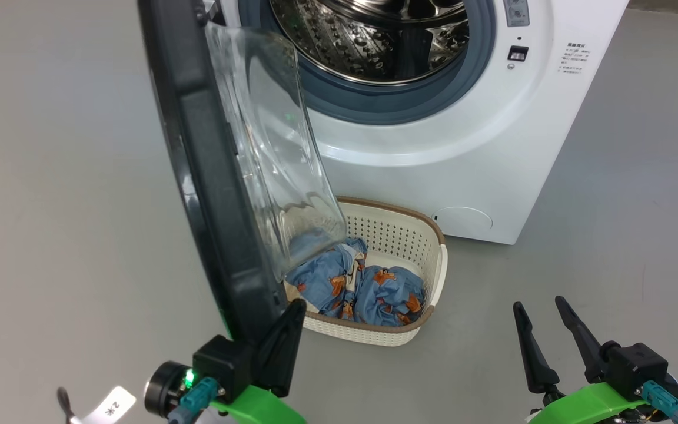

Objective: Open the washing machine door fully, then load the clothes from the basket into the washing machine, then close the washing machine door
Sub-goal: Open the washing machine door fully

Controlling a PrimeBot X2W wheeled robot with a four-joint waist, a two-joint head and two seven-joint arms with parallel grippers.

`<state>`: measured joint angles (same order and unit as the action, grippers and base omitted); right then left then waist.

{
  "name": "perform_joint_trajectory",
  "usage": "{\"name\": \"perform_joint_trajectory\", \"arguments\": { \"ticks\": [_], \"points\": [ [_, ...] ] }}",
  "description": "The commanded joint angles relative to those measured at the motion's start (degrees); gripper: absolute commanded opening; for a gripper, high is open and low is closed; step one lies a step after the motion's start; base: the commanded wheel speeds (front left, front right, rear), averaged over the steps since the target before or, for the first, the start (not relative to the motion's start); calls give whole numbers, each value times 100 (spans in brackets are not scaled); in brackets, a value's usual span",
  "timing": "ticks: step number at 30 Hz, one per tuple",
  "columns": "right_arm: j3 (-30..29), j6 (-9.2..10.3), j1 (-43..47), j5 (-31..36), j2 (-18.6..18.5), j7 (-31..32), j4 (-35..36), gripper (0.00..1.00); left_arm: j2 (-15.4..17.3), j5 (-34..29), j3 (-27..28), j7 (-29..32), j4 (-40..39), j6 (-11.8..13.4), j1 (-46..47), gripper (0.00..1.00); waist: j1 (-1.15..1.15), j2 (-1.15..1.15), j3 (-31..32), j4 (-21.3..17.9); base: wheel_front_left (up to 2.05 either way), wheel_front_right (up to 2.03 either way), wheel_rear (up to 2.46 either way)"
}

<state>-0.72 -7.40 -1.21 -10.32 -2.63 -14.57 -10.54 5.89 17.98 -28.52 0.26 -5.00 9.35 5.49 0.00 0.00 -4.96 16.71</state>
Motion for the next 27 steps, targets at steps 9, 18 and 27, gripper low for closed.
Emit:
{"name": "perform_joint_trajectory", "arguments": {
  "ticks": [9, 18, 27],
  "points": [
    [119, -9, -38, -42, -25, -43, 167, 100, 228, 53, 566, -42, -169, 263, 67, 0, 0, 0, -42, 243, 0, 0, 0],
    [168, -9, -50, -25, -25, -43, 170, 100, 285, 129, 708, -141, -88, 348, -5, 0, 0, 0, -55, 583, 0, 0, 0],
    [223, -9, -70, -4, -34, -43, 166, 100, 397, 275, 1044, -390, 191, 411, 40, 0, 0, 0, -73, 810, 0, 0, 0]
  ]
}}
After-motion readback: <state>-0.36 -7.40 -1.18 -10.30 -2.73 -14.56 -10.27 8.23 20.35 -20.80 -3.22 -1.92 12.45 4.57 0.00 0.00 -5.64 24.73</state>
